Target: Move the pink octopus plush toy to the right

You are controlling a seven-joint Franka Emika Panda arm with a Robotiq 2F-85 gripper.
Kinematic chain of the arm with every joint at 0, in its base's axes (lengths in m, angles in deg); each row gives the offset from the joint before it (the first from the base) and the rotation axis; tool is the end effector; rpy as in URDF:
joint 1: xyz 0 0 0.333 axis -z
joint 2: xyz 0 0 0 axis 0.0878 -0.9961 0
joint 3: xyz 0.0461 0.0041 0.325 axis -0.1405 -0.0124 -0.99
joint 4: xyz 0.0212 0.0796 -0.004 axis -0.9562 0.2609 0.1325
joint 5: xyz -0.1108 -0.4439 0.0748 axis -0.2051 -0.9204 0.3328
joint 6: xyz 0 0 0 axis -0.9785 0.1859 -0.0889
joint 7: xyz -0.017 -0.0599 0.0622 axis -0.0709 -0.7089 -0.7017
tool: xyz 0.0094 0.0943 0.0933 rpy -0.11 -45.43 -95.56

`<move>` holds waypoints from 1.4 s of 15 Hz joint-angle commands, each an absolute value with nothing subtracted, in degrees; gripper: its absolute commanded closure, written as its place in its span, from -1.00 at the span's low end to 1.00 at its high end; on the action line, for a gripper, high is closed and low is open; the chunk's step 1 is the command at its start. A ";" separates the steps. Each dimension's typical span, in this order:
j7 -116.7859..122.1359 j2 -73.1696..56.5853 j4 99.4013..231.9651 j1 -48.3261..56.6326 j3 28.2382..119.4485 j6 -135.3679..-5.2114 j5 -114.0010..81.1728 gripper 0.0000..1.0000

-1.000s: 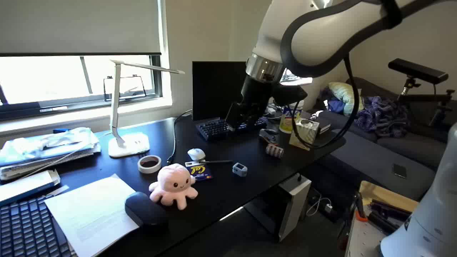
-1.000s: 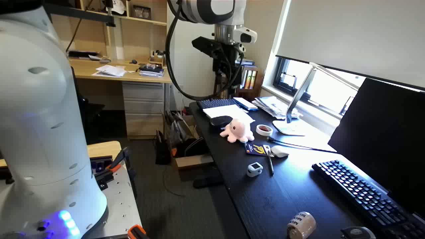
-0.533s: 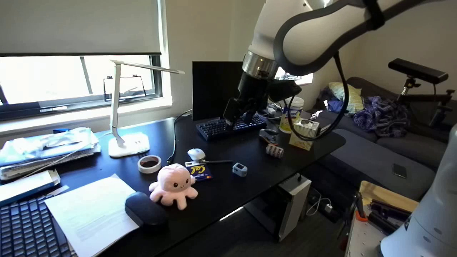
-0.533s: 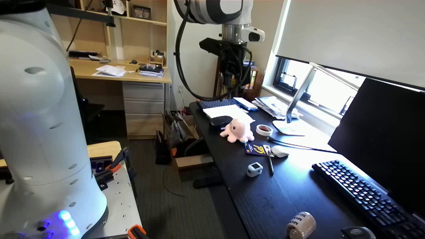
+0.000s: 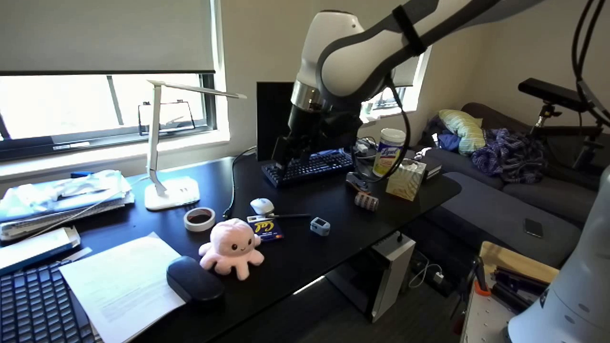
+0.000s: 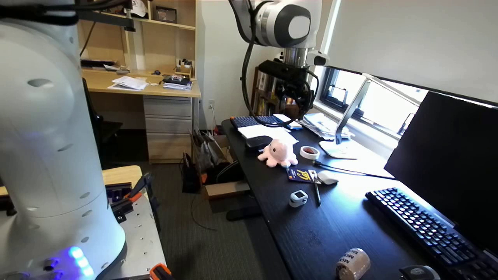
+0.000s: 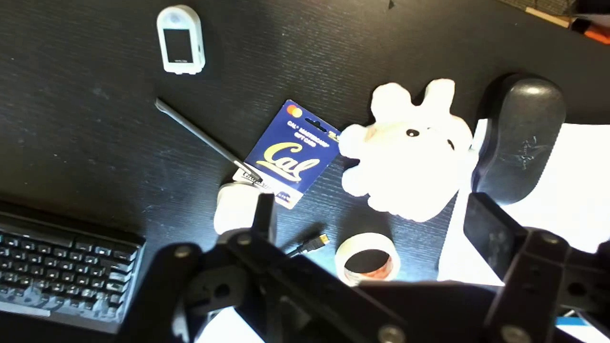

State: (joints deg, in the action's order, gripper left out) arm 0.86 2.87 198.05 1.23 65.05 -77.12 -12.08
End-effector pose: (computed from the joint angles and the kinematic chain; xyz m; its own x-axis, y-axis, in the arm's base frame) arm 0.6194 0.0946 0.3088 0.9812 0.0151 0.1923 0.0248 -0.9985 -0.0483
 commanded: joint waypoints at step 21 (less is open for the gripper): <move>1.79 -24.30 176.01 -5.92 65.35 -76.24 -17.98 -1.00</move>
